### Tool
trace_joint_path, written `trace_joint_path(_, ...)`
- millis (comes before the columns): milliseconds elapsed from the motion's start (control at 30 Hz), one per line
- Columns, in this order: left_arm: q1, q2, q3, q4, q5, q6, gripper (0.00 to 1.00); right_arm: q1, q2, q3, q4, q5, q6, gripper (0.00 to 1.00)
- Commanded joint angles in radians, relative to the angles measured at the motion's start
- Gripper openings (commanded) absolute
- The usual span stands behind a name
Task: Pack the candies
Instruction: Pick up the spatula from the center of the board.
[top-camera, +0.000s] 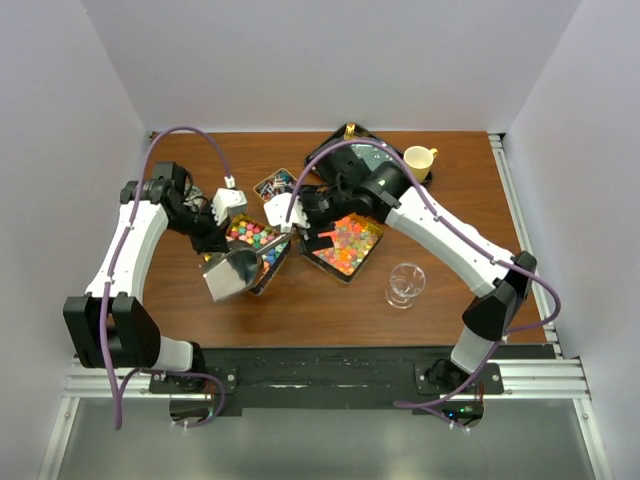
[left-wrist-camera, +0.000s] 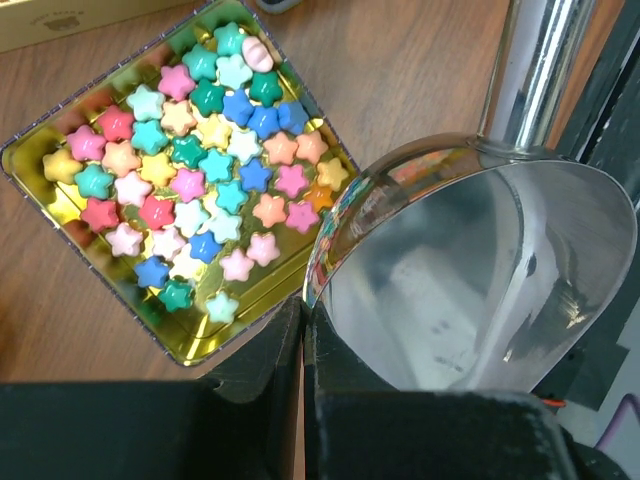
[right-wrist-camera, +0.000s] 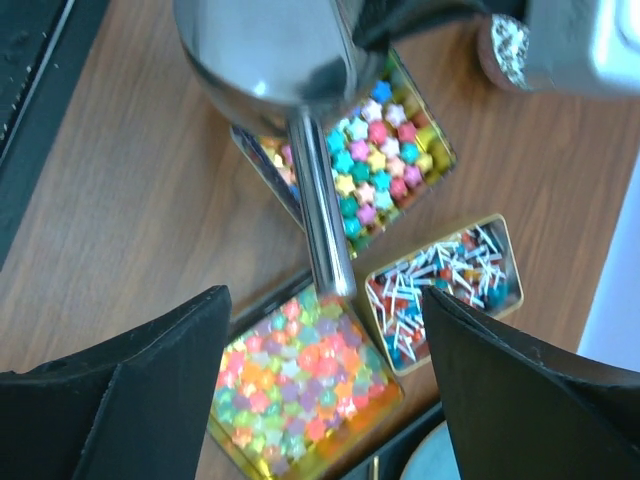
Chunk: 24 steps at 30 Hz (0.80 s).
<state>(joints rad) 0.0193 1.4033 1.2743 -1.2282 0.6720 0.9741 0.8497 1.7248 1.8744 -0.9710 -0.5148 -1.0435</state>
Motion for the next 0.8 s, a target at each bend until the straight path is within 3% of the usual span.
trace_joint_path(0,-0.012,-0.036,0.026,0.033,0.06,-0.103,0.0,0.041,0.027,0.012,0.071,0.007,0.066,0.76)
trace_joint_path(200,-0.036,-0.049,0.025,0.058,0.1,-0.161,0.0,0.051,0.096,0.055,0.071,0.002,0.115,0.67)
trace_joint_path(500,-0.058,-0.061,0.04,0.059,0.123,-0.183,0.0,0.057,0.177,0.112,0.071,0.032,0.109,0.64)
trace_joint_path(633,-0.062,-0.059,0.042,0.073,0.107,-0.192,0.0,0.057,0.206,0.143,0.042,0.022,0.099,0.56)
trace_joint_path(767,-0.064,-0.053,0.066,0.09,0.095,-0.199,0.0,0.057,0.223,0.157,-0.014,0.016,0.086,0.41)
